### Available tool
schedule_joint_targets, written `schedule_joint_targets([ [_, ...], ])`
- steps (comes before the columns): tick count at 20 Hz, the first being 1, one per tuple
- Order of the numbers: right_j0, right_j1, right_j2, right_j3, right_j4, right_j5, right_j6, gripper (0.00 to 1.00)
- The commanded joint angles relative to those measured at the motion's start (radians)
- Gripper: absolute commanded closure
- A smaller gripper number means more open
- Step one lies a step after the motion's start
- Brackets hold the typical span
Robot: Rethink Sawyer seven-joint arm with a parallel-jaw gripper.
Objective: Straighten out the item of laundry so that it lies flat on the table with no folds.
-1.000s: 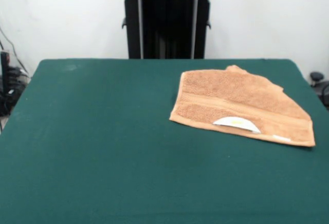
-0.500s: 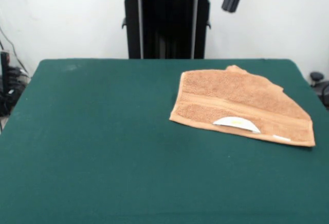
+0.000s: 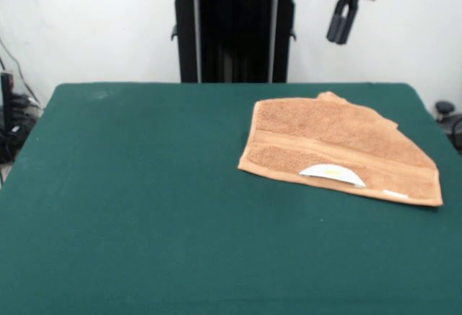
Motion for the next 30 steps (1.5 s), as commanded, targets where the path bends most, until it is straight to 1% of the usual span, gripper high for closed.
schedule_joint_targets([
  [1,-0.084,0.055,0.251,0.131,-0.068,-0.124,0.004,1.00],
  [2,-0.089,0.069,0.255,0.128,-0.075,-0.148,0.019,1.00],
  [8,-0.092,0.146,0.243,0.077,-0.087,-0.196,0.071,1.00],
  [12,-0.062,0.216,0.194,0.039,-0.068,-0.208,0.101,1.00],
  [14,-0.061,0.237,0.191,0.027,-0.055,-0.202,0.105,1.00],
  [18,-0.029,0.296,0.178,0.000,-0.014,-0.211,0.139,1.00],
  [22,-0.061,0.338,0.225,-0.001,-0.010,-0.245,0.141,1.00],
  [26,-0.104,0.378,0.284,0.004,-0.018,-0.311,0.145,1.00],
  [30,-0.097,0.392,0.276,-0.008,-0.005,-0.332,0.155,1.00],
])
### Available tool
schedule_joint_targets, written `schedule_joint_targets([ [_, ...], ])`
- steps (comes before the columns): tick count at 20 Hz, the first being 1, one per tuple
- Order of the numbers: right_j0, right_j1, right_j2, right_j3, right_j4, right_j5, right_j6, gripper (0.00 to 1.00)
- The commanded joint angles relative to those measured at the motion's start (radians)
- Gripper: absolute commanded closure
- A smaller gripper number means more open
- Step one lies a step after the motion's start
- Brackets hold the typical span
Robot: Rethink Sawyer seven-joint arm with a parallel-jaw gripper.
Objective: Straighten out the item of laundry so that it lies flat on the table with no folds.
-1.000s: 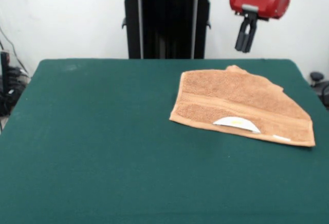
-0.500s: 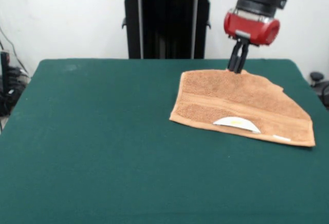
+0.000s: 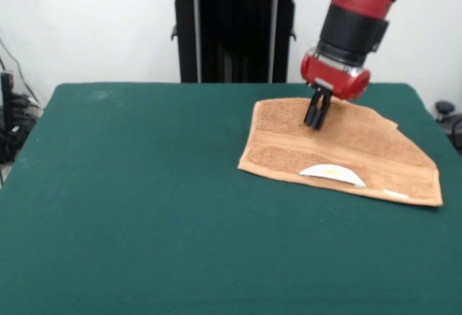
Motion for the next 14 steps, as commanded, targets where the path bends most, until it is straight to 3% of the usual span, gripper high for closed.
schedule_joint_targets([
  [1,-0.012,0.062,0.138,-0.010,0.043,-0.079,0.152,1.00],
  [9,-0.010,0.052,0.149,-0.017,0.074,-0.155,0.188,1.00],
  [14,0.035,0.023,0.099,-0.045,0.119,-0.088,0.174,1.00],
])
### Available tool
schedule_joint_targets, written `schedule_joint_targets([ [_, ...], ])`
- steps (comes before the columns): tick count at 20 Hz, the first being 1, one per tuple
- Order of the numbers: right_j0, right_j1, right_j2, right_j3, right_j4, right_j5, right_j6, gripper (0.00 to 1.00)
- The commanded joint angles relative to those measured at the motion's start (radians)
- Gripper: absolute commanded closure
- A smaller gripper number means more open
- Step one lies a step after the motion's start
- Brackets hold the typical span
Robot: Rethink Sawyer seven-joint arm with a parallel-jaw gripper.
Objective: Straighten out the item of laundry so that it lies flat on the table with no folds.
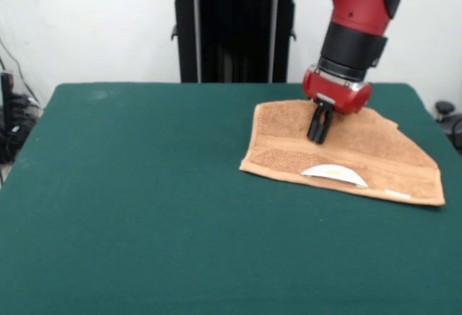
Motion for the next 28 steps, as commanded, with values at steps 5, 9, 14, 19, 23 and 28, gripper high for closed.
schedule_joint_targets([
  [5,-0.002,-0.033,0.095,-0.062,0.076,0.036,0.130,1.00],
  [9,0.004,-0.006,0.071,-0.088,0.087,0.037,0.127,1.00],
  [14,0.044,0.053,0.004,-0.124,0.112,0.028,0.124,1.00],
  [19,0.046,0.062,-0.015,-0.108,0.113,0.035,0.123,0.00],
  [23,0.086,0.077,-0.059,-0.082,0.145,0.039,0.152,0.00],
  [28,0.099,0.114,-0.067,-0.078,0.186,0.016,0.180,0.00],
])
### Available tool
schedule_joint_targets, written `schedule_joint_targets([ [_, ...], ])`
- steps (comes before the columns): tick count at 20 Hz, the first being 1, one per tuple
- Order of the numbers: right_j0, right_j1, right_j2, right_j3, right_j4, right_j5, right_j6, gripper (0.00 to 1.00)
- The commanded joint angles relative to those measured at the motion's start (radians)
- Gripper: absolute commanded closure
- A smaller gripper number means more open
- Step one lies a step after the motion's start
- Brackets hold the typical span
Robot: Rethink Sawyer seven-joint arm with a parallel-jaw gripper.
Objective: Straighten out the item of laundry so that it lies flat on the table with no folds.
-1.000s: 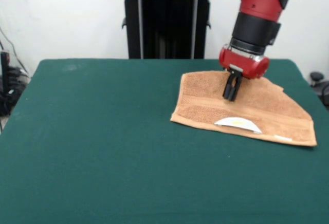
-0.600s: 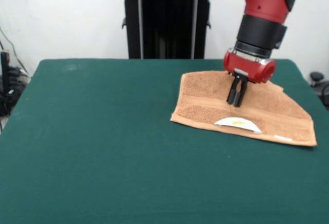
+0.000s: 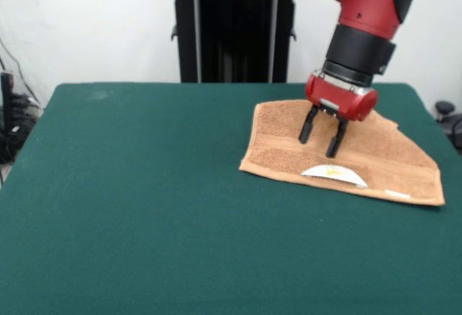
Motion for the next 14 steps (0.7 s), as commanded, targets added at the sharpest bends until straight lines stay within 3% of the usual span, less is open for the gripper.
schedule_joint_targets([
  [1,0.045,0.085,0.008,-0.014,0.112,0.005,0.187,0.00],
  [10,0.193,0.267,-0.094,-0.071,0.366,0.000,0.264,0.00],
  [14,0.208,0.307,-0.090,-0.094,0.439,-0.001,0.247,0.00],
])
